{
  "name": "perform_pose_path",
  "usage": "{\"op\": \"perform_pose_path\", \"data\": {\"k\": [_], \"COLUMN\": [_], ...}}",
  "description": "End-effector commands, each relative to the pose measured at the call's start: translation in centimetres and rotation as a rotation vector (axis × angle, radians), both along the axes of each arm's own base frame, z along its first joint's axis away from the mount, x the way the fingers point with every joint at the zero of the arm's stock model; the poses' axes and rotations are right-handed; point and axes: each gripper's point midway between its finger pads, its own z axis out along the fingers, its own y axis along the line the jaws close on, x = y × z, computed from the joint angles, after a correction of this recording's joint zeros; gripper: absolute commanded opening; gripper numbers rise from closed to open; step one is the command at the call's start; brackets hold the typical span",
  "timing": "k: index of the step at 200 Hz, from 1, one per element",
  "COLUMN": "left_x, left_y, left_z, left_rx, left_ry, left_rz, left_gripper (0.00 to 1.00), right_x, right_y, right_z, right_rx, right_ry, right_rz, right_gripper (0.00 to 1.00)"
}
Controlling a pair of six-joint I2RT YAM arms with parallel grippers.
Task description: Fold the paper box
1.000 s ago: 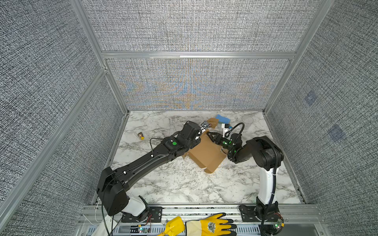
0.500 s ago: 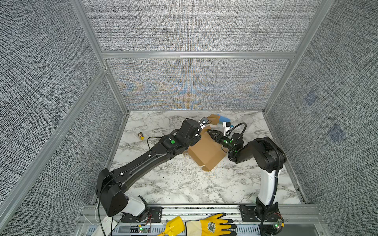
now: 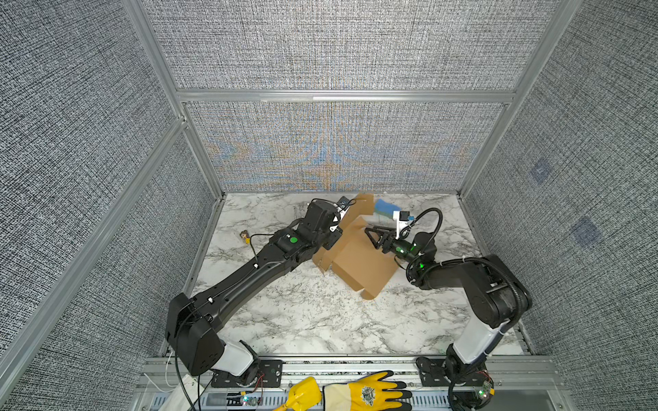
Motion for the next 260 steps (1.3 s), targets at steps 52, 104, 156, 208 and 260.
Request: {"op": "perform_pose_path", "data": {"k": [52,104,156,208,260], "left_x": [-0.4,-0.7,-1.1,-0.2,1.0], "left_y": [1.1,1.1,1.1,2.0,2.5], "left_z": [-0.8,-0.4,-0.2,-0.8,-1.7], "left_rx": [-0.092,-0.145,-0.158,-0.14,-0.118], "left_ry": [0.131,0.167,0.182,0.177,0.181], "left_rz": [-0.088,-0.123,-0.134,-0.077,-0.028], "left_gripper": [0.0,0.0,0.0,0.0,0.0], "right_x": [1.1,1.9,2.2,0.8,-0.4], "right_y": [0.9,2.0,3.6,4.5,3.3], "right_z": [-4.4,-6.1,-6.1,-5.8,-6.5], "right_rx": [-0.247,-0.239,-0.205,-0.181,-0.199], "right_ry": [0.122,0.159,0.147,0.132,0.125], "right_rz": [0.211,0.267,0.311,0.325,0.244], "right_gripper": [0.7,0.7,0.7,0.61,0.5]}}
